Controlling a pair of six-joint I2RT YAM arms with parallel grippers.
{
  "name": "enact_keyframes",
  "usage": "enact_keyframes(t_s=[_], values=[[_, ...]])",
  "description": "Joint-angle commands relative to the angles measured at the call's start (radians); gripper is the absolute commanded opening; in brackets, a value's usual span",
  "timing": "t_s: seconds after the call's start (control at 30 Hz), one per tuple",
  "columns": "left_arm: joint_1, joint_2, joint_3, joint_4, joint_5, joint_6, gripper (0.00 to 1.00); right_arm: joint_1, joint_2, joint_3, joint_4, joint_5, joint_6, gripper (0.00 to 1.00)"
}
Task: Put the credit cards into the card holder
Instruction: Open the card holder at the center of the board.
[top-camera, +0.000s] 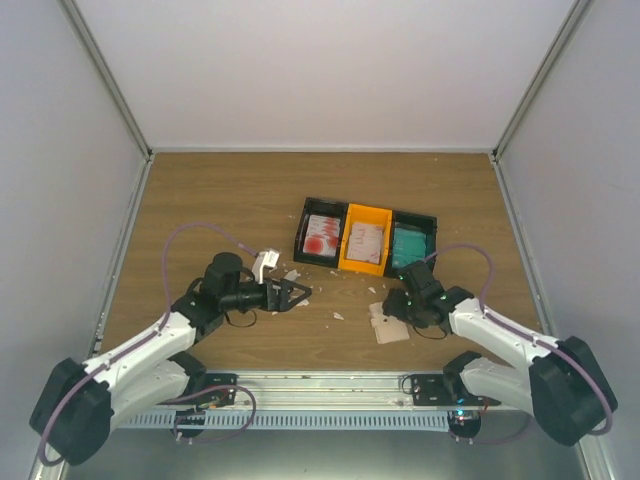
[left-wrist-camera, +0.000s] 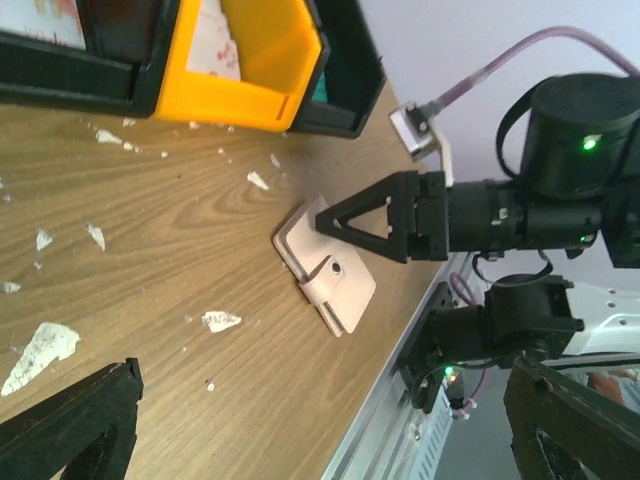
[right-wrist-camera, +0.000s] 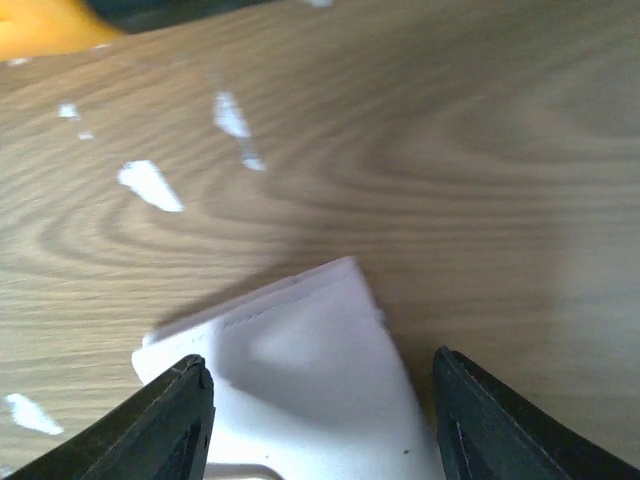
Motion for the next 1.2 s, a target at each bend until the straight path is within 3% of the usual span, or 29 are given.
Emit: enact_keyframes(t_s=[0.0, 0.3, 0.57, 0.8, 1.07, 1.17], values=[[-0.028, 0.059, 0.034, 0.056, -0.017, -0.010, 0.99, 0.009, 0.061, -0.050, 0.145, -0.200, 0.001, 0.59], [-0.138, 0.199, 0.063, 0.094, -0.101, -0.101, 0.99, 0.009, 0.116, -0.060, 0.280, -0.358, -0.026, 0.60], [-0.354, 0.350, 0.106, 0.143, -0.247, -0.243, 0.92, 0.009, -0.043, -0.018, -0.019, -0.147, -0.075, 0.71], [-0.488, 0.452, 0.123, 0.164, -0.332, -0.331, 0.90, 0.048, -0.130, -0.054, -0.121, -0.178, -0.025, 0.68], [-0.532, 0.520, 0.120, 0.159, -0.358, -0.394, 0.73, 0.102, -0.107, -0.110, 0.062, -0.397, 0.019, 0.55], [-0.532, 0.525, 0.124, 0.146, -0.394, -0.400, 0.67, 0.104, -0.091, -0.123, 0.138, -0.444, 0.032, 0.55]])
